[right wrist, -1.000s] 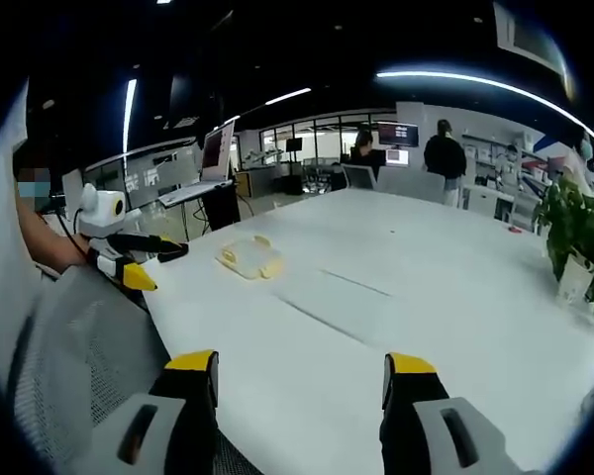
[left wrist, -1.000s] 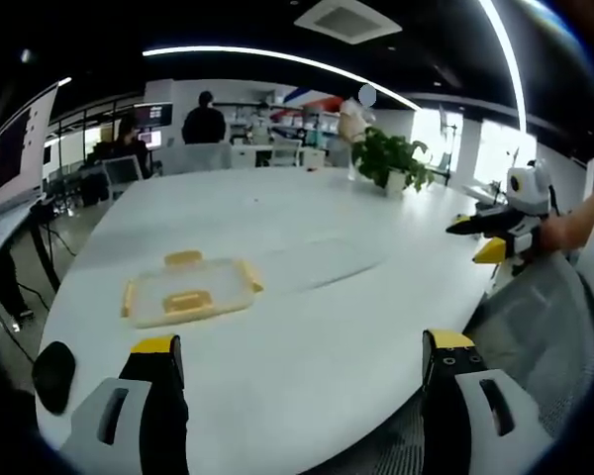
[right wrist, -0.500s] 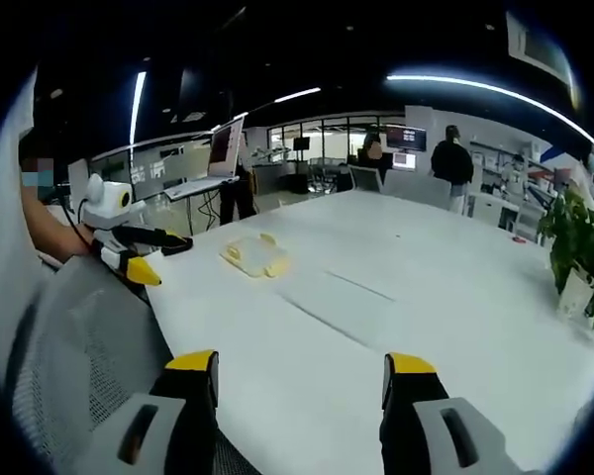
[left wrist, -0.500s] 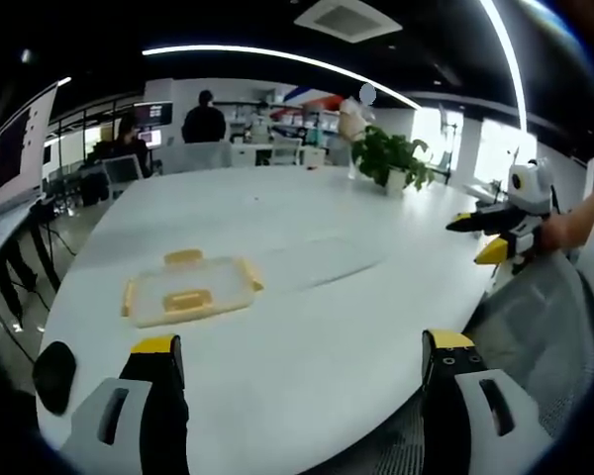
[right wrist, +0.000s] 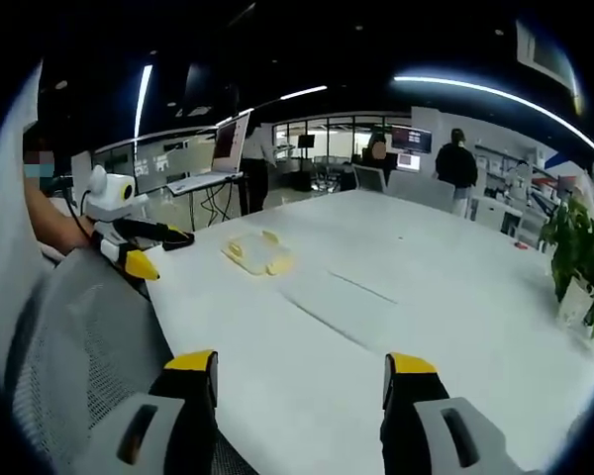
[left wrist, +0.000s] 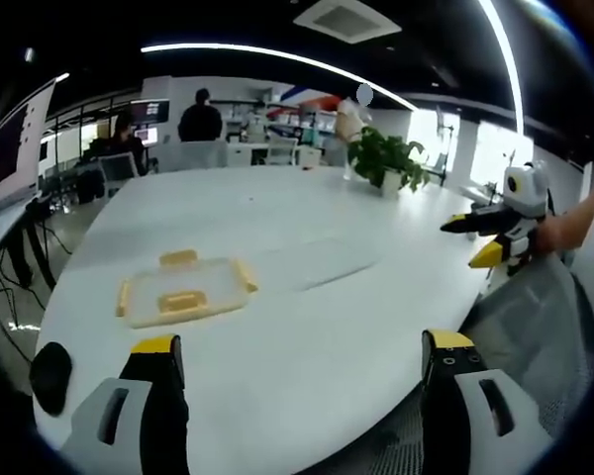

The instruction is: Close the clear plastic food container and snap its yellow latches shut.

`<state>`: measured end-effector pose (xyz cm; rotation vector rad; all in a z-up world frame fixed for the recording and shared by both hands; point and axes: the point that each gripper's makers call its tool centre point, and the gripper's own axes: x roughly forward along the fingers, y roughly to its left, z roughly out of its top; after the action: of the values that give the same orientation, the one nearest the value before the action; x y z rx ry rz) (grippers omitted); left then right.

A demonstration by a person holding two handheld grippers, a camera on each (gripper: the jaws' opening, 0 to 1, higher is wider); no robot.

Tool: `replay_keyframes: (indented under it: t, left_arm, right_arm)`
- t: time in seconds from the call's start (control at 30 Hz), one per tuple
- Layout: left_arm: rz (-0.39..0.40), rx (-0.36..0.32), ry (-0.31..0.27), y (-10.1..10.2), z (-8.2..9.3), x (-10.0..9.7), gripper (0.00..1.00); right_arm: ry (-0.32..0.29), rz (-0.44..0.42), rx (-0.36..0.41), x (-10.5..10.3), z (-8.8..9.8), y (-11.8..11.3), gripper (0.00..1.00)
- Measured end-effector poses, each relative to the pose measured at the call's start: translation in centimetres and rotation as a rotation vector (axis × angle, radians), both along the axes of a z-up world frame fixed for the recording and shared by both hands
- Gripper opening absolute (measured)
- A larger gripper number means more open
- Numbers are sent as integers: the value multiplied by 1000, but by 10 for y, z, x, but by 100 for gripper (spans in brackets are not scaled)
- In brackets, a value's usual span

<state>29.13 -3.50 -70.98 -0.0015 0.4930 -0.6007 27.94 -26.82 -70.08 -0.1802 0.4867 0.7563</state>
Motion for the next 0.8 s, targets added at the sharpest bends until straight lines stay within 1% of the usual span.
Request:
replay_keyframes:
  t: [0.13,0.23,0.33,0.43,0.5,0.57,0.6,0.8]
  left_arm:
    - [-17,-1,-5,-3,4,0,98]
    - [-35,4,9,-3,2,-1,97]
    - [-36,15,18,-1,-1,-1,98]
    - [-31,-3,21,1,0,1,98]
    - [-32,0,23,1,0,2,98]
    - [-35,0,25,1,-1,2,98]
    - [-37,2,27,1,-2,3,98]
    - [-40,1,32,2,-3,6,98]
  right_arm:
    - [-2,12,-16,0,0,0,66]
    - [-23,24,-42,4,2,-1,65]
    - [-26,22,-38,10,5,-1,64]
    - [-31,22,-38,14,7,0,64]
    - [-32,33,-43,15,7,3,64]
    - [-21,36,-45,17,5,5,64]
    - [-14,33,-34,17,5,6,64]
    - [-9,47,-33,23,4,15,64]
